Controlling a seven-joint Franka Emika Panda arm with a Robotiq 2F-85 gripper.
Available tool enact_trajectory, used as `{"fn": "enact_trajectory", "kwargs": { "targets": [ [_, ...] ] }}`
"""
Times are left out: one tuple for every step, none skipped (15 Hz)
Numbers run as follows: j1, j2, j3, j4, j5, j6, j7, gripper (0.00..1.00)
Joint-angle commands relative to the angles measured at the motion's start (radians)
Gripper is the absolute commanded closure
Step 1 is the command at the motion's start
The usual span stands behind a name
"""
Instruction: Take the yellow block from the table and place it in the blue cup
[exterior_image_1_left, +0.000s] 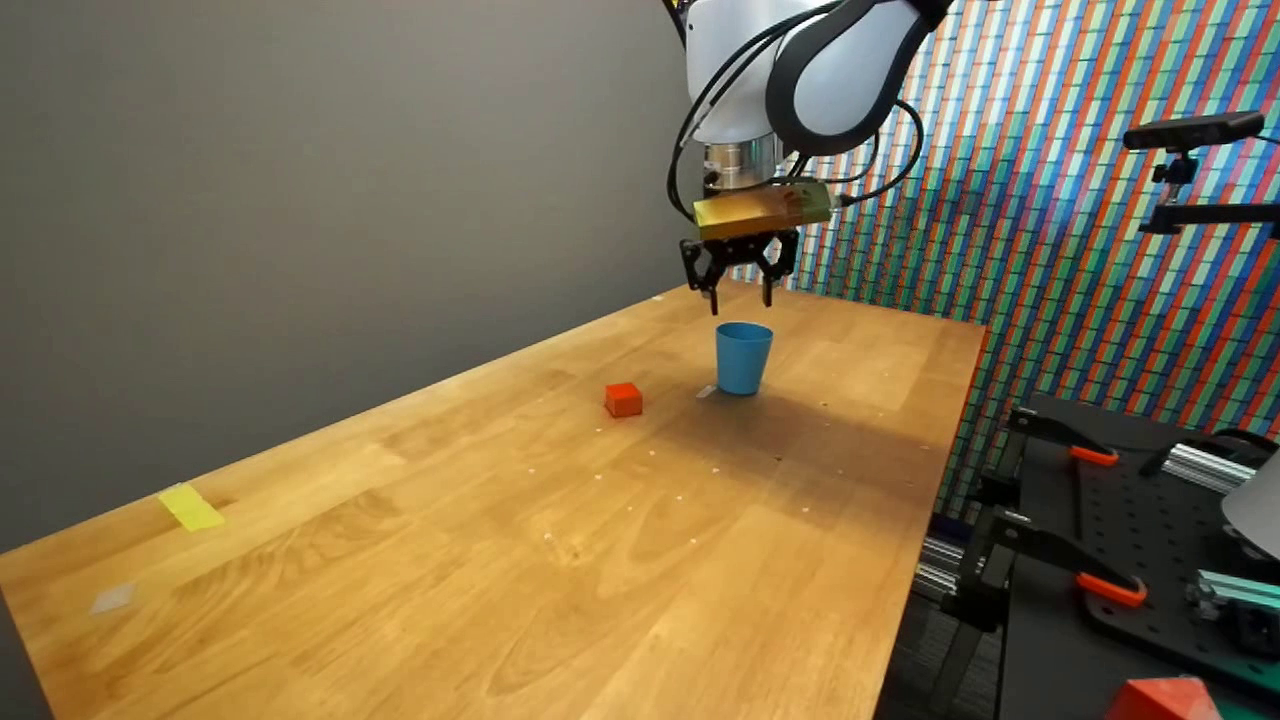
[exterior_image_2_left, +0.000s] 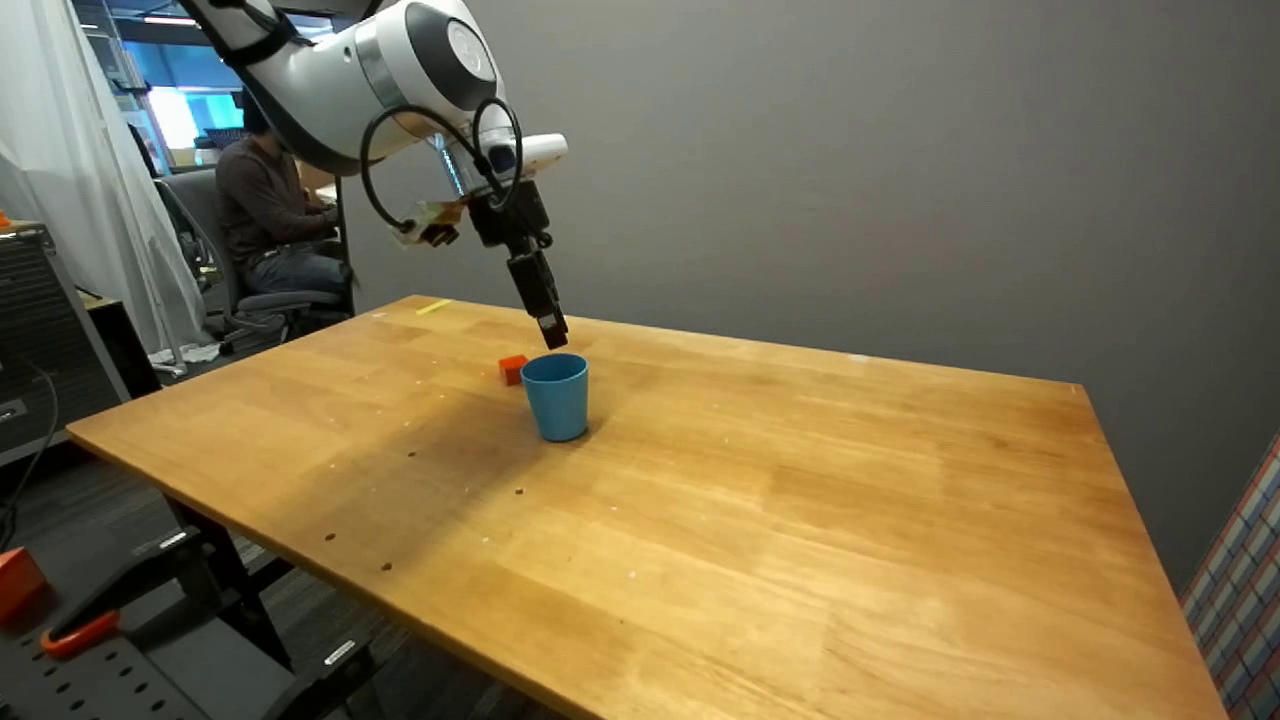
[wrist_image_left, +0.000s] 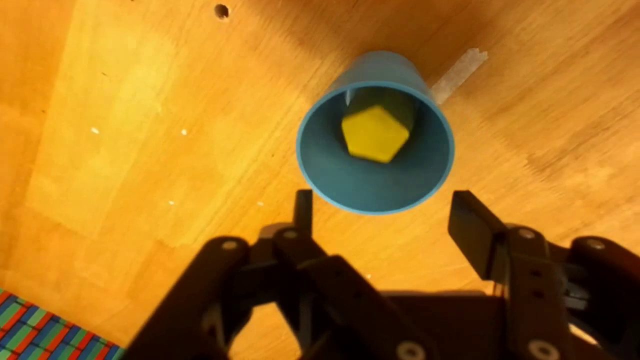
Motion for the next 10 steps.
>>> {"fn": "enact_trajectory", "kwargs": {
  "targets": [
    [0.009, -0.032, 0.006, -0.003, -0.064, 0.019, -0.011, 0.0],
    [0.013, -0.048, 0.018, -0.008, -0.086, 0.014, -0.057, 0.0],
    [0.018, -0.062, 0.032, -0.008, -0.097, -0.008, -0.095, 0.0],
    [0.021, -0.077, 0.051, -0.008, -0.098, -0.021, -0.131, 0.0],
    [0.023, -0.093, 0.074, -0.006, -0.084, -0.039, -0.178, 0.0],
    [0.019, -0.105, 0.099, -0.003, -0.054, -0.049, -0.241, 0.0],
    [0.015, -0.117, 0.125, 0.005, -0.021, -0.063, -0.309, 0.0],
    [0.013, -0.133, 0.148, -0.001, 0.006, -0.058, -0.365, 0.0],
    [0.011, -0.152, 0.17, -0.005, 0.04, -0.049, -0.424, 0.0],
    [0.01, -0.165, 0.189, -0.004, 0.073, -0.045, -0.486, 0.0]
  ]
}}
